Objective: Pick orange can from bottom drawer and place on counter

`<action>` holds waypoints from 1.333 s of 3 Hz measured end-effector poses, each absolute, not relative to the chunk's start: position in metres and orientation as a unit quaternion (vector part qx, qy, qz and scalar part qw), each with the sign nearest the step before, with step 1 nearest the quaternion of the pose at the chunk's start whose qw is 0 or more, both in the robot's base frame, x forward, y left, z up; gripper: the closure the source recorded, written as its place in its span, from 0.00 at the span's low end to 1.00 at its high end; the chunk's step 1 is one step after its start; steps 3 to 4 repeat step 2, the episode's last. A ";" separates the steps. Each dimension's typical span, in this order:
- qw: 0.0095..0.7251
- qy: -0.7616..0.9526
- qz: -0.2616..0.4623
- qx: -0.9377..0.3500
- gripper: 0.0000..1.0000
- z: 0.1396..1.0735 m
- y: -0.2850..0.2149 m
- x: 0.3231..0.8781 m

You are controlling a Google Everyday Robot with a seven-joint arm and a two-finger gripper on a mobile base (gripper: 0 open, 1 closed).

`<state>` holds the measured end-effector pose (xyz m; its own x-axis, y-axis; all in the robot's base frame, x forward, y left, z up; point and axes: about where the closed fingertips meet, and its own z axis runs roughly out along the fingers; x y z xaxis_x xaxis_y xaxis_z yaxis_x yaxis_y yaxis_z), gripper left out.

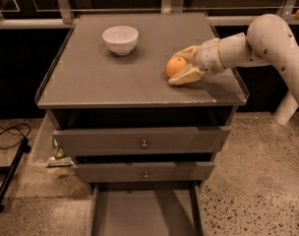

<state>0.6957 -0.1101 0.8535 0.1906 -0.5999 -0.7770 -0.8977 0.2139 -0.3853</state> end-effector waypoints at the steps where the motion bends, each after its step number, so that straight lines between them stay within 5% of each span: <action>1: 0.476 0.617 0.156 -0.607 0.00 0.853 -0.110 0.696; 4: 0.476 0.617 0.156 -0.607 0.00 0.853 -0.110 0.696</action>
Offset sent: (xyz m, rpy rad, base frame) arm 0.0000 0.0000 0.0000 0.0000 0.0000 0.0000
